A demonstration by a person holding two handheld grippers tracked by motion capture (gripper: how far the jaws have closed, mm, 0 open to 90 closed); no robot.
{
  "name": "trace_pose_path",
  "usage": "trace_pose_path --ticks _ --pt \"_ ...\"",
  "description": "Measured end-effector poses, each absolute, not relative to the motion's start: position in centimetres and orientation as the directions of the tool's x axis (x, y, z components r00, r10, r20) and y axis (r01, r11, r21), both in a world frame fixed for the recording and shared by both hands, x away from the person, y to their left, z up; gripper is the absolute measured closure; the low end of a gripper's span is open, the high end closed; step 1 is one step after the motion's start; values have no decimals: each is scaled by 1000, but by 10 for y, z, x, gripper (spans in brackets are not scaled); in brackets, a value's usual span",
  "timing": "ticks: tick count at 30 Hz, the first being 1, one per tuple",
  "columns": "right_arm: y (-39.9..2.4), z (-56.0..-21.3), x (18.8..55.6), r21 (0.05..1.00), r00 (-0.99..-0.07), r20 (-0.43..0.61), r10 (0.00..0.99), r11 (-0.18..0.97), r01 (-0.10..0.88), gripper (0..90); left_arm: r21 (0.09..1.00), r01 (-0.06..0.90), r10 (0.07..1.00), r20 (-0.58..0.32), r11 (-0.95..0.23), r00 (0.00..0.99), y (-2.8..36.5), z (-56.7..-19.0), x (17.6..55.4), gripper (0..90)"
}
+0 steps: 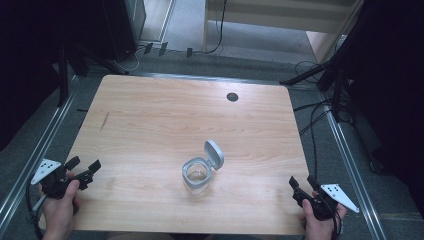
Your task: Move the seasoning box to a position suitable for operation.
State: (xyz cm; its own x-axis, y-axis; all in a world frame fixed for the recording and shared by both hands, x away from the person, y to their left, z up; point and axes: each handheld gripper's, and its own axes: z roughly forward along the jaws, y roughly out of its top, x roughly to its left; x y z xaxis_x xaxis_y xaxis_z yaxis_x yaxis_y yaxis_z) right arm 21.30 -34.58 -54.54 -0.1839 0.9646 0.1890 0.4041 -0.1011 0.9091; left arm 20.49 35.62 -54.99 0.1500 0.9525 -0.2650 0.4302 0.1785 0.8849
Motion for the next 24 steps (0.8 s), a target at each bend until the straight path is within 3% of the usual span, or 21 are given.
trace_pose_path --ticks 1,4,5,6,7,9,10,12,15,24 --pt "-346 -545 213 909 -184 189 965 -101 404 292 886 431 958 -251 169 142 355 -550 205 167" --pt "-338 -542 213 901 -189 202 961 -106 421 370 890 432 968 -217 143 126 349 -548 205 328" --pt "-336 -541 213 899 -203 211 956 -109 423 433 890 432 968 -217 143 126 349 -548 205 365" --pt "-334 -539 212 896 -242 232 942 -110 431 477 890 429 962 -237 157 139 344 -546 206 372" --pt "-330 -538 212 893 -263 241 934 -107 437 447 888 433 958 -244 158 150 341 -545 206 391" --pt "-319 -532 211 899 -267 211 940 -79 430 539 890 436 956 -230 132 181 331 -542 208 436" --pt "-319 -532 211 899 -267 211 940 -79 430 539 890 436 956 -230 132 181 331 -542 208 440" --pt "-306 -526 210 904 -292 231 928 -94 416 556 894 437 943 -224 98 245 313 -536 210 488" --pt "-289 -523 209 915 -327 233 916 -93 392 656 893 441 918 -247 92 309 297 -530 213 564" --pt "-236 -520 202 907 -394 231 890 -51 419 844 874 486 831 -270 0 486 234 -520 224 690"
